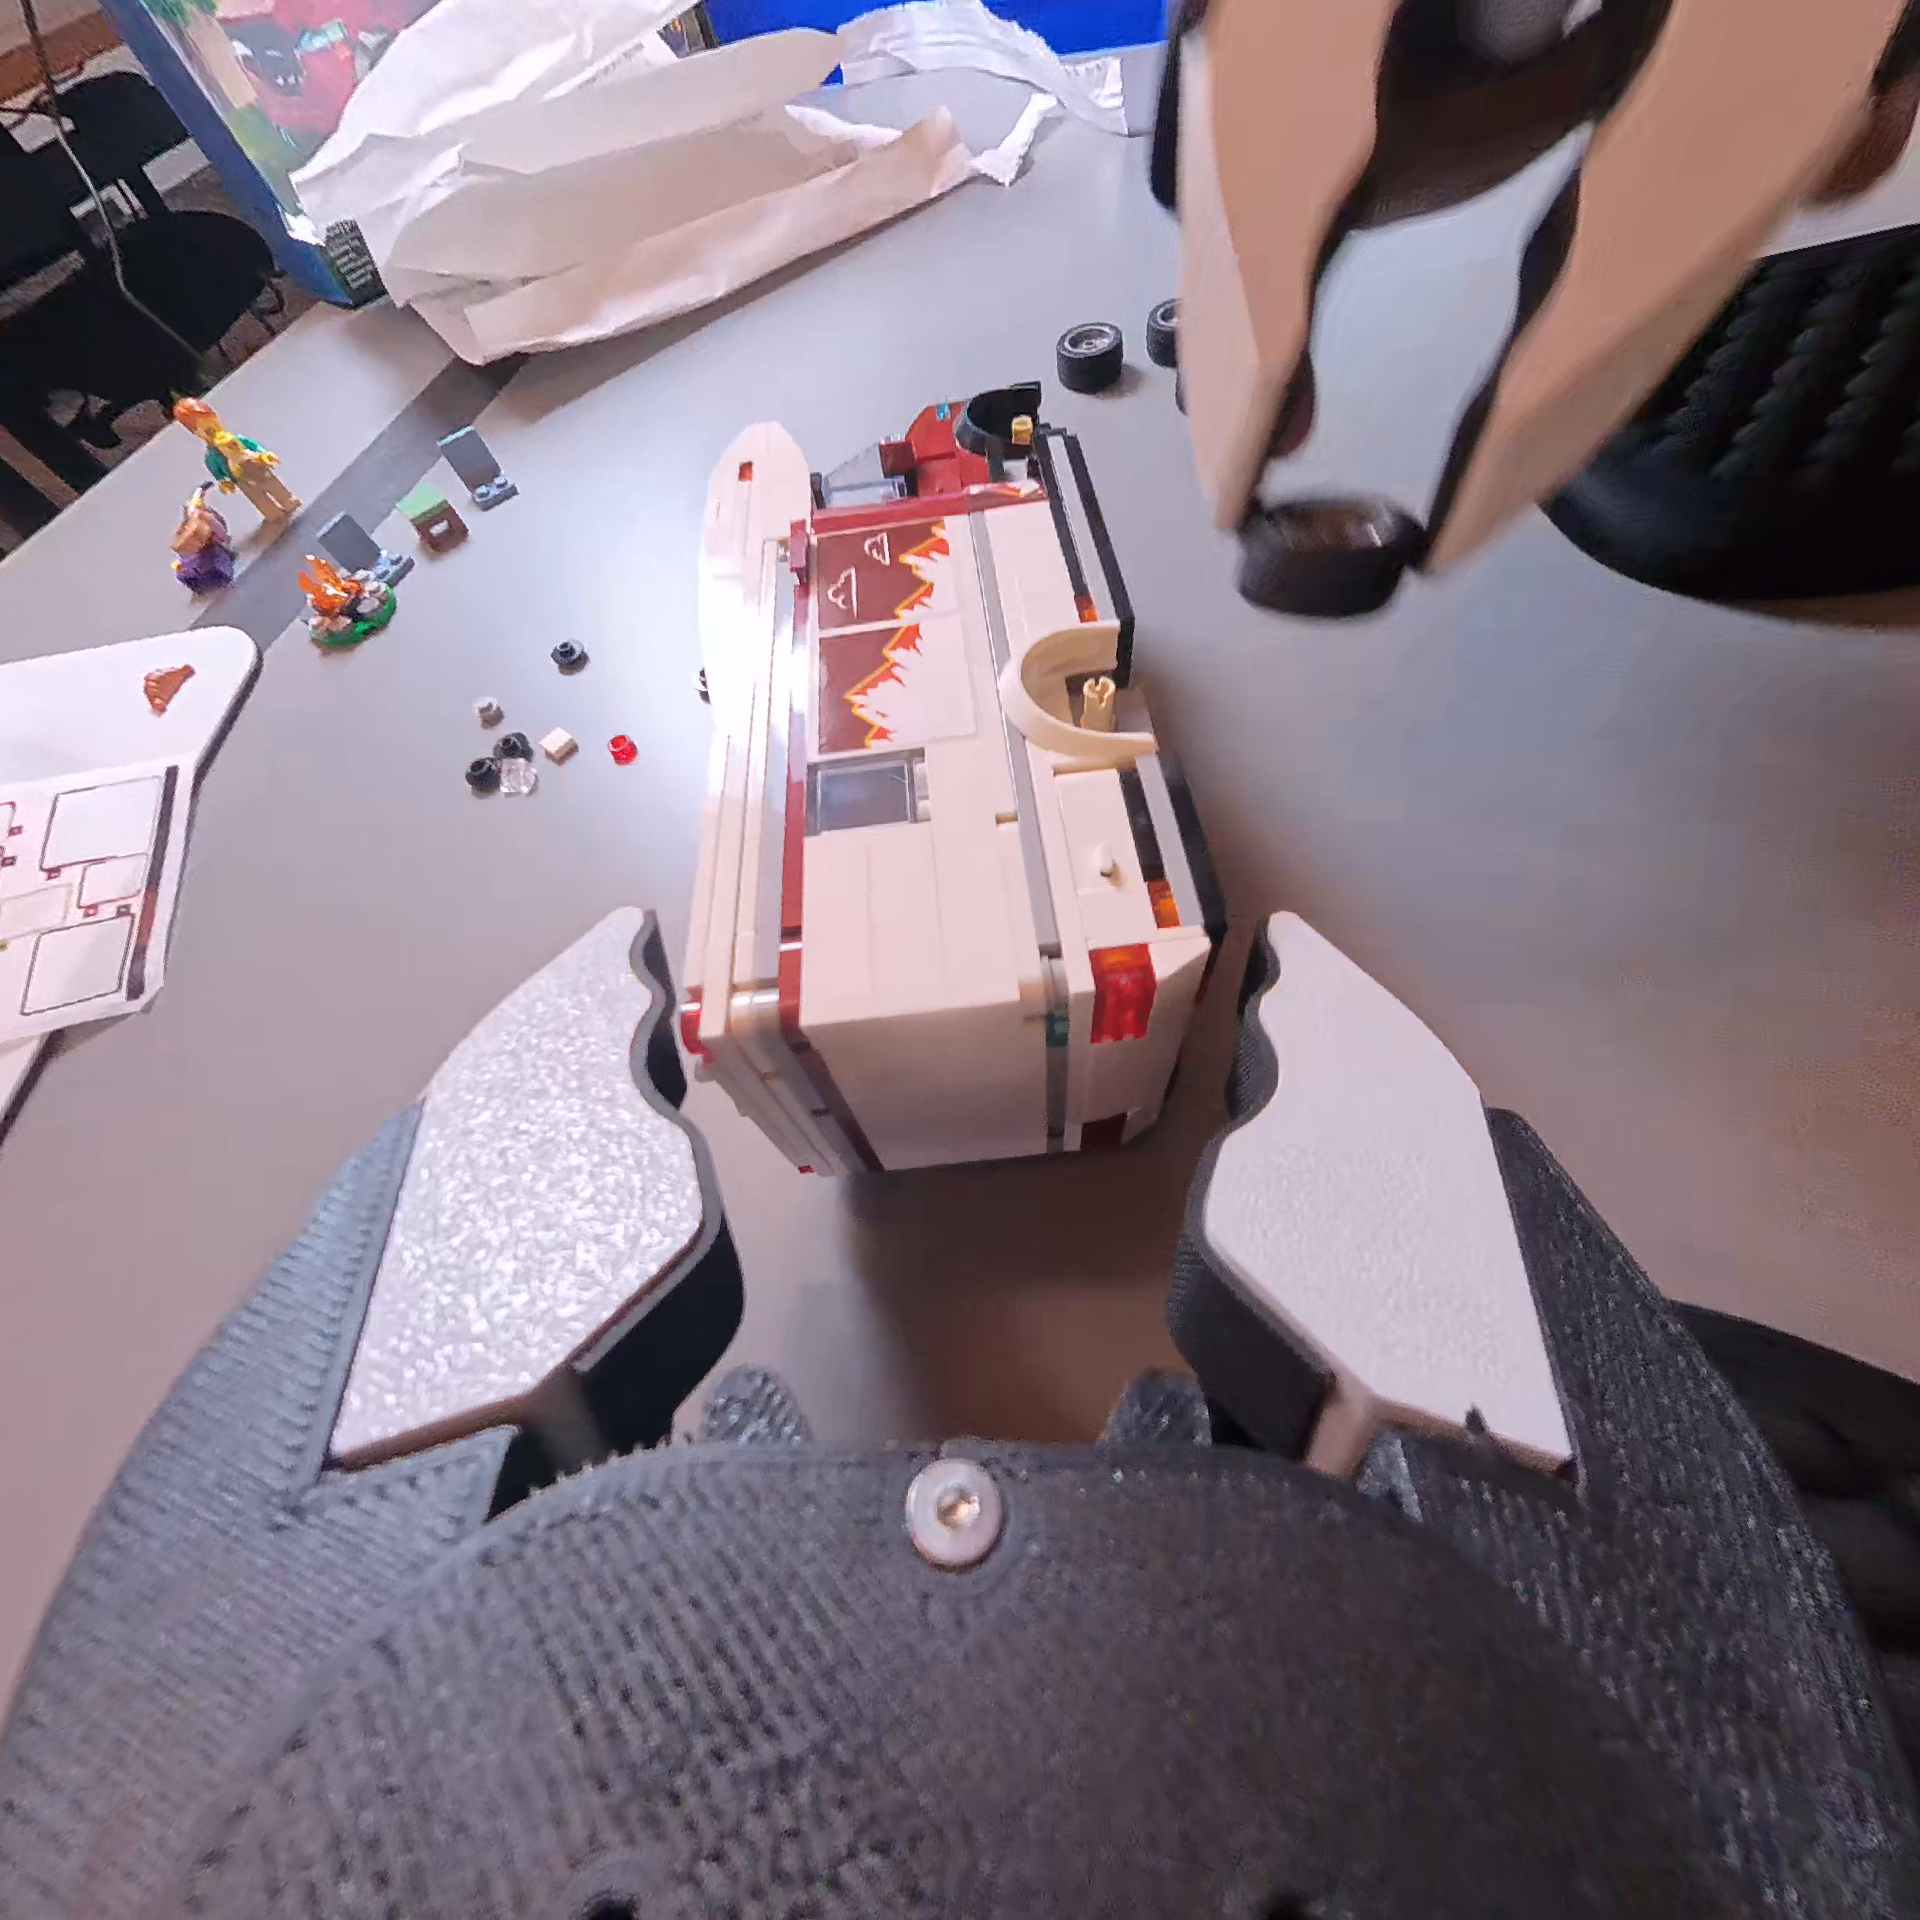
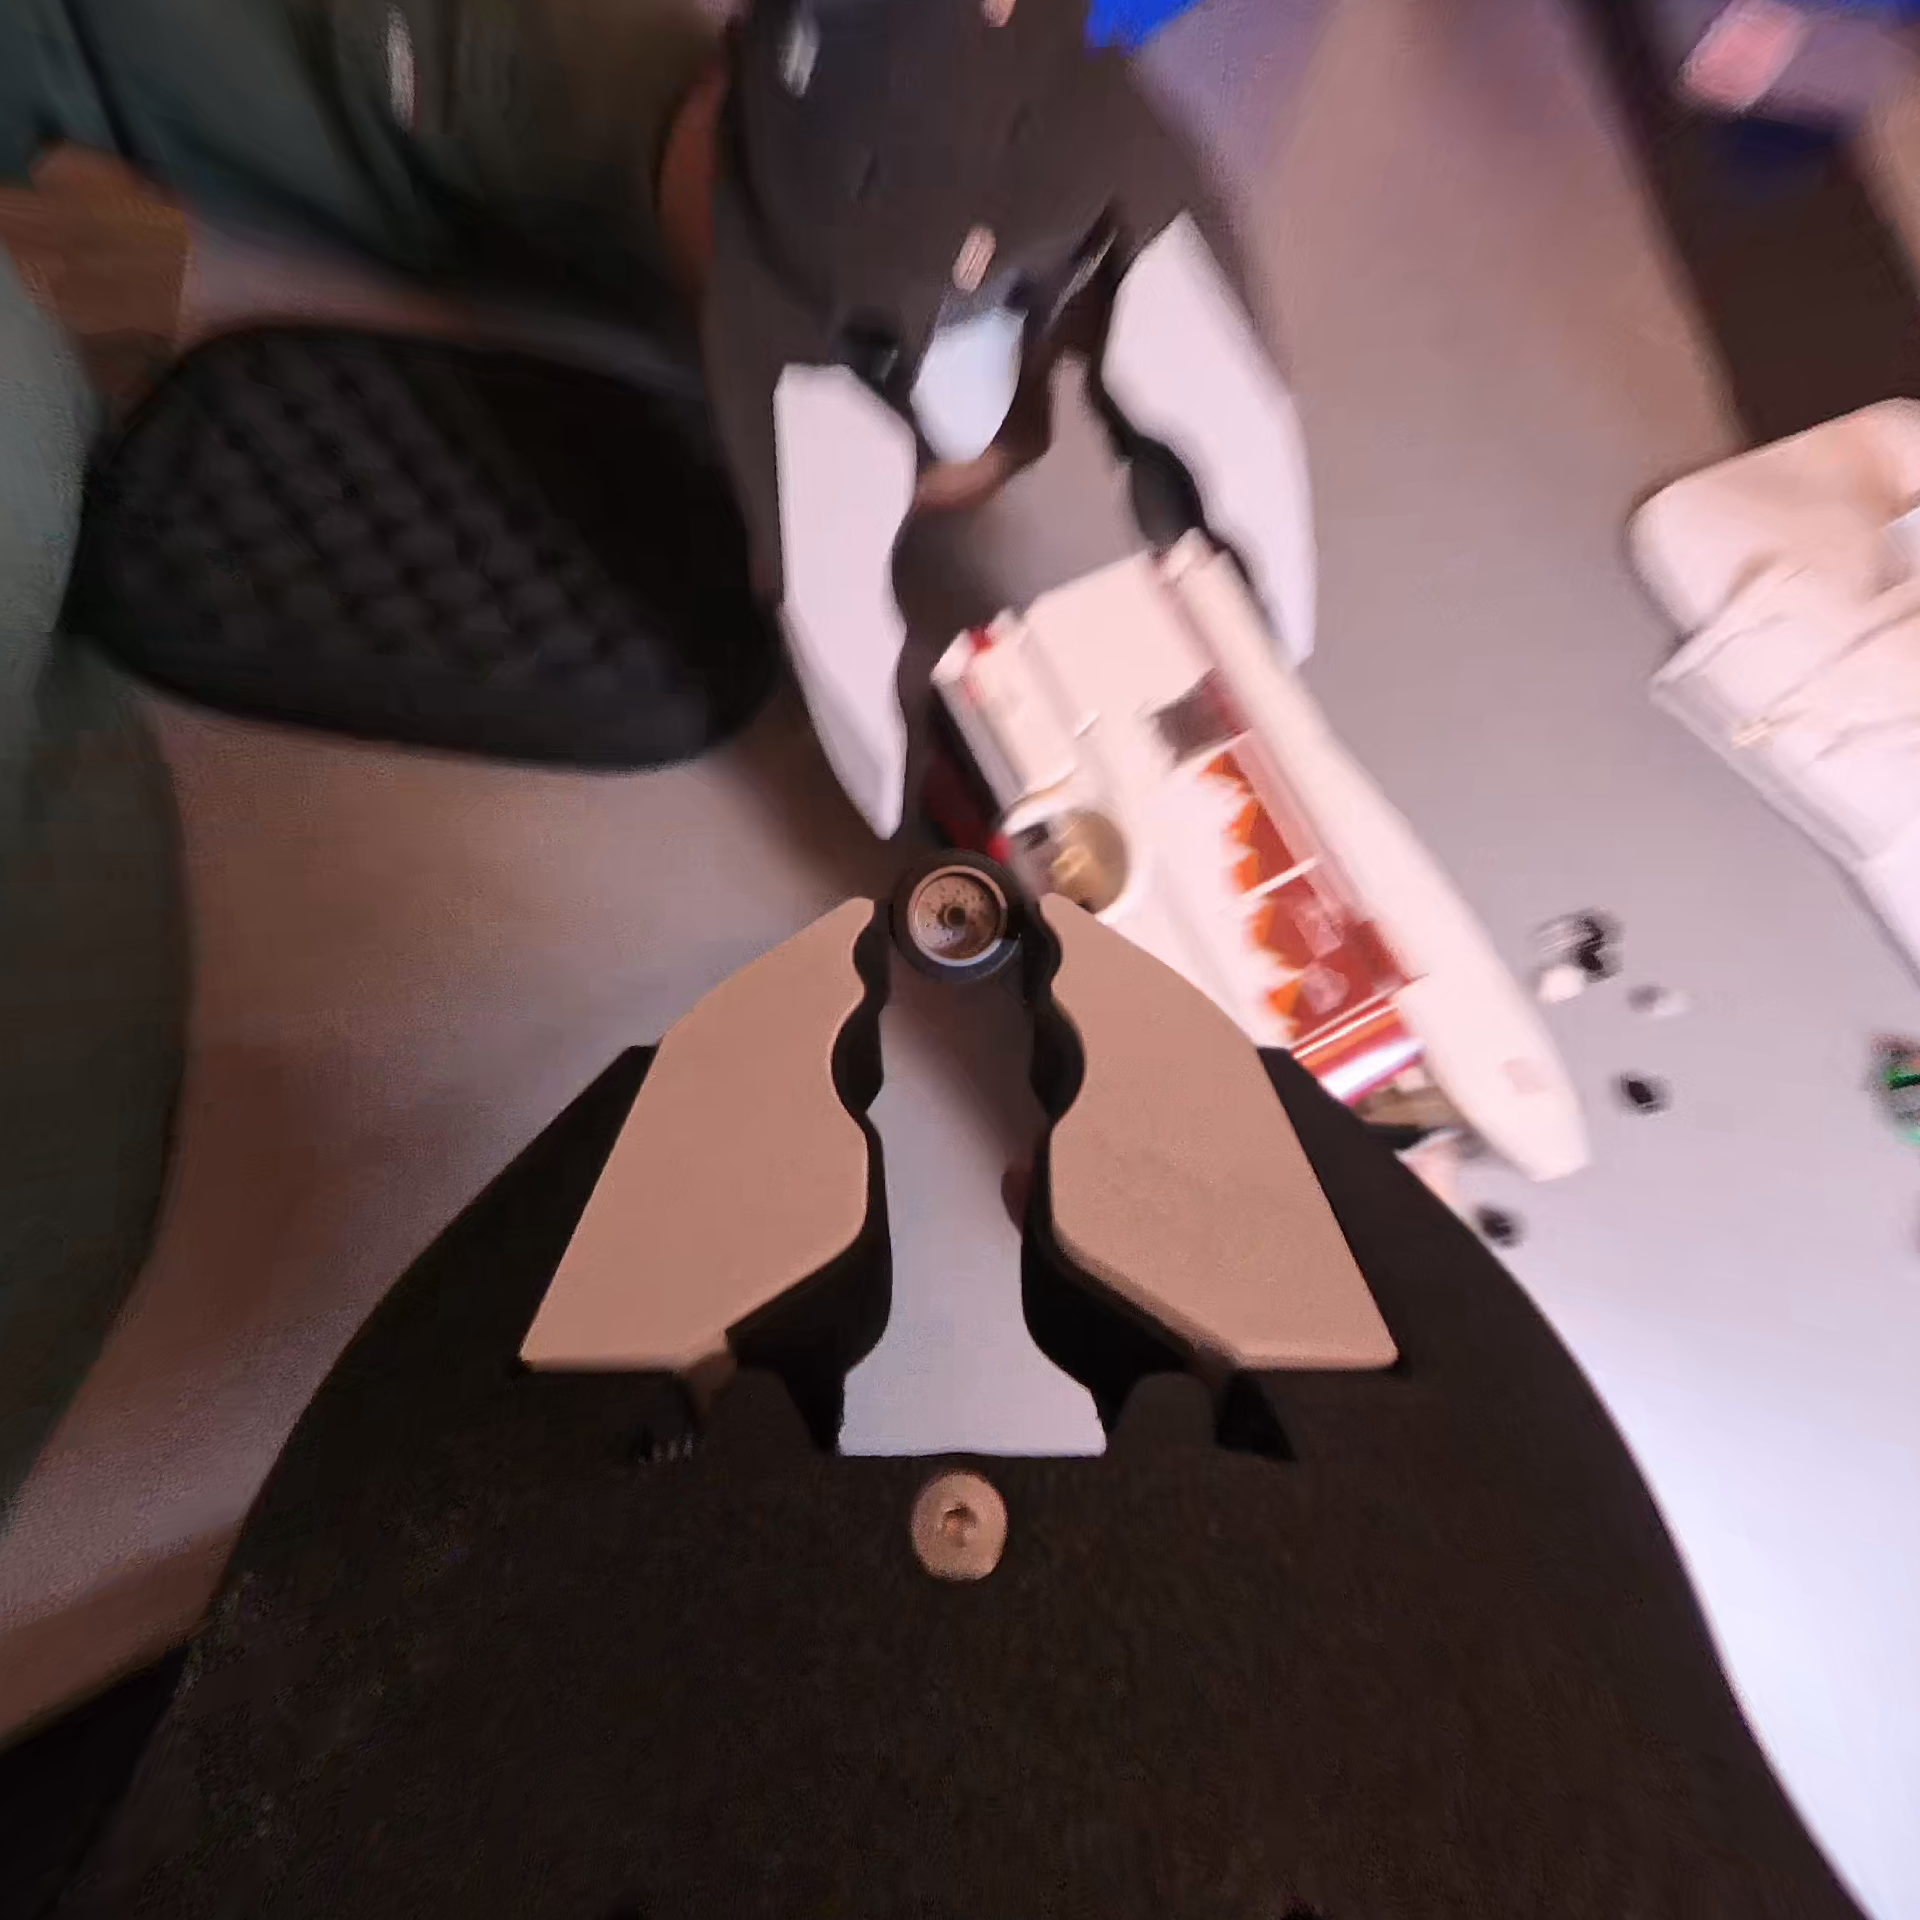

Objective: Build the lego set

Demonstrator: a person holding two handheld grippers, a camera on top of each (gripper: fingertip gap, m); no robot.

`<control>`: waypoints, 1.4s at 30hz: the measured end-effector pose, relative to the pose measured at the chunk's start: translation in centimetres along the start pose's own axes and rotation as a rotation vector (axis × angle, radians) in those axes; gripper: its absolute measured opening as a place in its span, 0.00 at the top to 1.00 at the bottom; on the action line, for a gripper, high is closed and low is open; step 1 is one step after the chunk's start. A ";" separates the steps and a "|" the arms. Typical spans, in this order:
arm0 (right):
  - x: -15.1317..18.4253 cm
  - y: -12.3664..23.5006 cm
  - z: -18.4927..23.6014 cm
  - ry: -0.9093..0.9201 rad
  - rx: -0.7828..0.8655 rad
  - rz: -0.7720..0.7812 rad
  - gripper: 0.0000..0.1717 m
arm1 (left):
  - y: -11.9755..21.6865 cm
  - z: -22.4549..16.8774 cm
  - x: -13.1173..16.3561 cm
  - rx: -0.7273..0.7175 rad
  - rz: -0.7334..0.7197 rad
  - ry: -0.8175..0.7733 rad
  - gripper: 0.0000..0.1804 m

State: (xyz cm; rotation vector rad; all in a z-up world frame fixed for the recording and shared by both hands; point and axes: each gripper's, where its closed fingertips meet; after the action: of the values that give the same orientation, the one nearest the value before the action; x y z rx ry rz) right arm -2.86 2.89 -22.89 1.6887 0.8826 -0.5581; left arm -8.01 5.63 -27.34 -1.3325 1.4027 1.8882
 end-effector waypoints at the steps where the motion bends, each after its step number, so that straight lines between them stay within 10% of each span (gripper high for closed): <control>1: -1.1 0.0 -1.0 0.015 0.032 -0.020 0.87 | -0.1 0.0 -0.1 -0.003 -0.003 0.000 0.42; 42: -0.2 -2.3 -0.8 0.490 0.107 0.187 0.88 | -0.1 0.7 0.4 -0.030 -0.011 0.077 0.46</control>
State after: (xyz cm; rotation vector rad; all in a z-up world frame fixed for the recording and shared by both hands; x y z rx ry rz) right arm -4.84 3.89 -23.88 2.0224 1.0348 -0.0592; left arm -8.39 6.18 -27.75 -1.4383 1.4067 1.8763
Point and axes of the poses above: each gripper's, where its closed fingertips meet, y back along the fingers, x out of its underside, z = x × y across the jaws, and after that the axes turned 15 degrees about x, right-handed
